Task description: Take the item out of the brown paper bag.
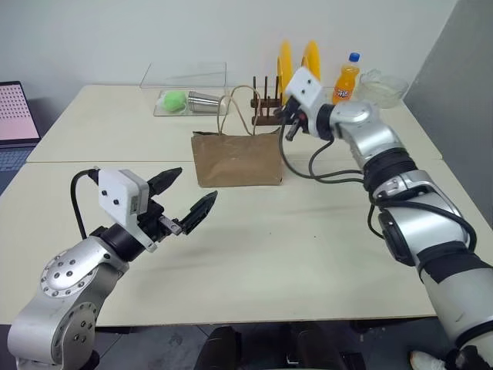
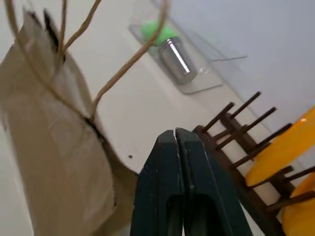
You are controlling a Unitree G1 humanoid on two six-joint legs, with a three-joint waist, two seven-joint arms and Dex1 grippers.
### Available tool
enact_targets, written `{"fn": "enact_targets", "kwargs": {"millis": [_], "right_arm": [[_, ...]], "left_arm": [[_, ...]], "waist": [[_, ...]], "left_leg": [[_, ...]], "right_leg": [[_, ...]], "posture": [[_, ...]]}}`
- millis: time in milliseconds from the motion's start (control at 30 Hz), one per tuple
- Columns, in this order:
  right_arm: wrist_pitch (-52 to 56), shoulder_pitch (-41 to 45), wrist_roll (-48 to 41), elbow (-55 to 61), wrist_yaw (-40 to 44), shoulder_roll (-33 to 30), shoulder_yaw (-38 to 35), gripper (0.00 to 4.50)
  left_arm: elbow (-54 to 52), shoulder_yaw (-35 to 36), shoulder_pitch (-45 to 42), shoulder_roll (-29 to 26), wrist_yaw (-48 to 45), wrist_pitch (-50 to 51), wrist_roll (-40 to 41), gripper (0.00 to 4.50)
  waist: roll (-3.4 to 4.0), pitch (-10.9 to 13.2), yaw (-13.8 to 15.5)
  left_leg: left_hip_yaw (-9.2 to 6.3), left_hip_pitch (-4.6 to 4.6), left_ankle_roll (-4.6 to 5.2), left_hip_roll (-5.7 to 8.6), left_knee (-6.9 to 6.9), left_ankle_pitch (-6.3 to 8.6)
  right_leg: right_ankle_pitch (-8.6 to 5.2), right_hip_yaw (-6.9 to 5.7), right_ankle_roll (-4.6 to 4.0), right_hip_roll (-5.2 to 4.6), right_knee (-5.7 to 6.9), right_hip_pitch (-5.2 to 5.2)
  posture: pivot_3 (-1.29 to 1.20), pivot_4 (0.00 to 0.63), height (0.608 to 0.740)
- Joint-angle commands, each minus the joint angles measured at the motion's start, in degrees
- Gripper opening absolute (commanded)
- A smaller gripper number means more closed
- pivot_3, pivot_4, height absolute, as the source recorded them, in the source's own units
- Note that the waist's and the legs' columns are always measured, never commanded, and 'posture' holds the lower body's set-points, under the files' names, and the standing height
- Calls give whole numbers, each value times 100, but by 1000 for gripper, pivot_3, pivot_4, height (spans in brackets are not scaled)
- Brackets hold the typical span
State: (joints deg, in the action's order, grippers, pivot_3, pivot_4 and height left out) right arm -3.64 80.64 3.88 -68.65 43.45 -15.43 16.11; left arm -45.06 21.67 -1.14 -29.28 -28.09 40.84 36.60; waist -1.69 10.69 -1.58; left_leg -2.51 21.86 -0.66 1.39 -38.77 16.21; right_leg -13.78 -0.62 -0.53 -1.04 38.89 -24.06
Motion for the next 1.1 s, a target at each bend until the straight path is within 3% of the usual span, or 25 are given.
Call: {"fn": "enact_targets", "kwargs": {"millis": [33, 200, 500, 1100], "right_arm": [[-431, 435, 527, -413, -303, 131, 143, 47], [-468, 716, 909, -728, -887, 398, 80, 47], [-408, 700, 1711, -903, -922, 547, 403, 47], [-1161, 348, 1487, -540, 1497, 395, 162, 47]], "left_arm": [[-185, -61, -93, -107, 82, -134, 104, 4500], [-215, -134, -153, -169, 183, -165, 144, 4500], [-287, -207, -79, -258, 271, -224, 155, 4500], [-318, -301, 313, -555, 83, -435, 108, 4500]], "waist": [[2, 1, 0], [4, 3, -2], [6, 4, -1], [12, 7, -8]], "left_leg": [[0, 0, 0, 0, 0, 0], [-2, 0, -2, 0, 1, -1], [-4, 1, -2, 1, 3, 0], [-7, -1, 0, 0, 5, 1]], "right_leg": [[0, 0, 0, 0, 2, -1], [-1, -1, -2, 0, 2, -3], [-3, -2, -5, 0, 1, -3], [-4, -4, -5, 1, 1, -3]], "posture": [[0, 150, 740], [0, 150, 740], [0, 150, 740], [0, 150, 740]]}}
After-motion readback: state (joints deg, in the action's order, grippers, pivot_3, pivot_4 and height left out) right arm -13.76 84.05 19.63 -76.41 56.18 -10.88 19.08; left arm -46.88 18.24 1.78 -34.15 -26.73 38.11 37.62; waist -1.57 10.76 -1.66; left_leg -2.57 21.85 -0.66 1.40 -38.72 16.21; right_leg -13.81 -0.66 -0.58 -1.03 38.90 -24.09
